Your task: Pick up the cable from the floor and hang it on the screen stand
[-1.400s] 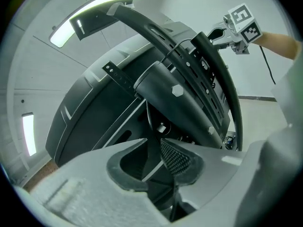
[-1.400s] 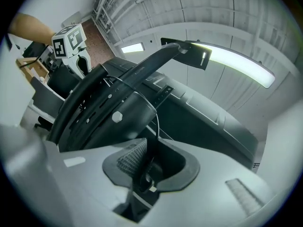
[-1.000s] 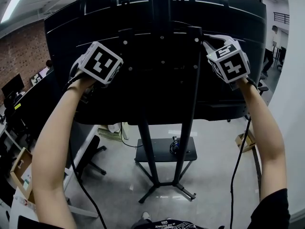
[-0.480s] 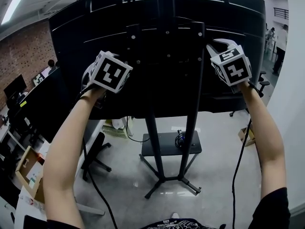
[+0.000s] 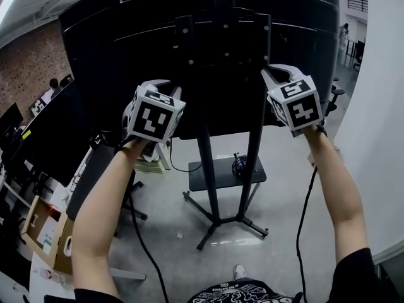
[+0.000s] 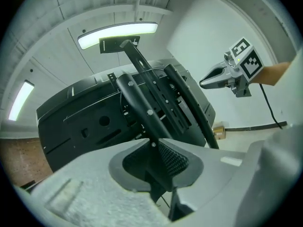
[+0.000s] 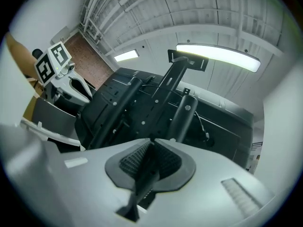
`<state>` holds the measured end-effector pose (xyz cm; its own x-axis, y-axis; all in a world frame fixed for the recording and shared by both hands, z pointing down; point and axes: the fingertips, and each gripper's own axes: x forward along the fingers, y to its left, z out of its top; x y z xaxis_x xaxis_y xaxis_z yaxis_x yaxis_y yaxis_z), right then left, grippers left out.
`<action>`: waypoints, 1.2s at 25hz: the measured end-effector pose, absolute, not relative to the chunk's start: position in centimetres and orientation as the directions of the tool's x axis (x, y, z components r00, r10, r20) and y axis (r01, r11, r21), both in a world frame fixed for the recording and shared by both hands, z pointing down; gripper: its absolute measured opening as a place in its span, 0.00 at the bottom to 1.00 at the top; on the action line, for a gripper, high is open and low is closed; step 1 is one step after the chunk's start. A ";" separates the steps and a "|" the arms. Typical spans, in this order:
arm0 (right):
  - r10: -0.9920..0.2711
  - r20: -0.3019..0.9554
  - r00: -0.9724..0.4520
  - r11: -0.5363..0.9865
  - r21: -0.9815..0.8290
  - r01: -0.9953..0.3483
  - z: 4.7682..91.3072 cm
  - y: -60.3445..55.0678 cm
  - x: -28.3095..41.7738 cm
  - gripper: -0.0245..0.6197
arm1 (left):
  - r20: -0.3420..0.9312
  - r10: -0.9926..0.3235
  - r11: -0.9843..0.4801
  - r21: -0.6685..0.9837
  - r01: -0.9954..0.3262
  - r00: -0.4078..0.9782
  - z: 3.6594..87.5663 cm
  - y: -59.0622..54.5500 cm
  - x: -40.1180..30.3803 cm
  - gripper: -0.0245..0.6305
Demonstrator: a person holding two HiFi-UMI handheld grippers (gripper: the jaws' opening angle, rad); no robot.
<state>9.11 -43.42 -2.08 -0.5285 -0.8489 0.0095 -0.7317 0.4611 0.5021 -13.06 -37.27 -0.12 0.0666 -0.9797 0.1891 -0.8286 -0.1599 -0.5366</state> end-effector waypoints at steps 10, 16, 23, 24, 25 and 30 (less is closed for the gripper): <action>-0.823 0.031 -0.568 0.545 0.330 -0.771 5.9 -34.3 4.6 0.05 | 0.163 -0.955 -0.295 -0.389 -0.873 0.249 6.7 -31.8 -9.5 0.08; -0.802 0.042 -0.596 0.592 0.186 -0.784 10.4 -29.5 2.3 0.05 | 0.156 -0.936 -0.351 -0.318 -0.881 0.317 11.4 -28.4 -7.6 0.04; -0.800 0.100 -0.591 0.599 0.081 -0.797 16.1 -26.5 1.3 0.05 | 0.127 -0.922 -0.384 -0.180 -0.906 0.366 15.5 -25.4 -5.7 0.04; -0.803 0.104 -0.587 0.595 0.075 -0.800 16.6 -26.2 1.4 0.05 | 0.123 -0.921 -0.387 -0.175 -0.905 0.370 15.8 -25.1 -5.4 0.04; -0.806 0.106 -0.583 0.591 0.071 -0.804 16.9 -25.9 1.4 0.05 | 0.119 -0.920 -0.389 -0.173 -0.905 0.373 16.0 -24.8 -5.3 0.04; -0.809 0.117 -0.576 0.586 0.088 -0.806 18.0 -24.6 1.0 0.05 | 0.113 -0.913 -0.407 -0.167 -0.898 0.392 16.9 -24.0 -4.4 0.04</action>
<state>0.98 -24.58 18.01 -0.5755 -0.8094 0.1168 -0.8058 0.5856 0.0876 -4.36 -24.00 16.86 0.3920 -0.9129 0.1135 -0.8982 -0.4065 -0.1671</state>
